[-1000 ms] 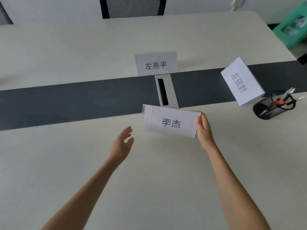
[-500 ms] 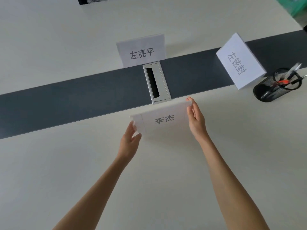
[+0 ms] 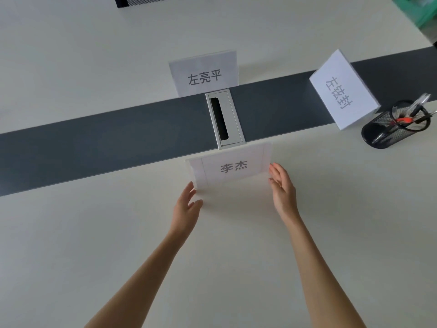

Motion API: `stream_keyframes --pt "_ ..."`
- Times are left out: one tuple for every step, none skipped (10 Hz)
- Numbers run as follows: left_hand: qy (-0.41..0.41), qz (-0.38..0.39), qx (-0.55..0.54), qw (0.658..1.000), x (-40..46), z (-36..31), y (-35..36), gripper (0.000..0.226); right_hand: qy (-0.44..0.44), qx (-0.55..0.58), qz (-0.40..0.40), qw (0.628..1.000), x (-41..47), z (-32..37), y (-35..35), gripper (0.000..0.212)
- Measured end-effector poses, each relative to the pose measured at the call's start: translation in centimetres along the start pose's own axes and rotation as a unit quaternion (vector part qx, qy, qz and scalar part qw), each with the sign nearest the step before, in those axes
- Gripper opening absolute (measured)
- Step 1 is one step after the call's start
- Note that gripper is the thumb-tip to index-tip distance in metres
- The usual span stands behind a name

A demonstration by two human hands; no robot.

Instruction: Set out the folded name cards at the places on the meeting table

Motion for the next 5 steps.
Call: stream_keyframes --pt "-0.007 -0.005 0.002 1.0 0.9 -0.2 -0.2 0.053 0.0 -0.006 -0.001 1.0 0.8 0.5 0.1 0.042" --pt "0.001 -0.006 0.001 1.0 1.1 -0.6 -0.3 0.051 0.0 -0.012 -0.002 1.0 0.8 0.5 0.1 0.041" --pt "0.008 -0.001 0.011 1.0 0.9 -0.8 -0.2 0.054 -0.006 -0.018 -0.005 1.0 0.7 0.0 0.2 0.041" --pt "0.014 0.006 0.022 1.0 0.8 -0.8 -0.2 0.055 -0.006 -0.017 -0.009 1.0 0.3 0.3 0.4 0.043" --pt "0.001 -0.002 0.025 1.0 0.9 -0.5 -0.7 0.055 -0.001 -0.013 -0.026 1.0 -0.2 0.1 0.4 0.045"
Point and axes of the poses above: each hand's wrist, its own x-axis towards the middle knuckle, its own y-axis out of the palm, z = x × y, the point moved 9 cm from there along x, towards the middle knuckle, and after that the axes turned 7 degrees about y, right-handed, at the moved point
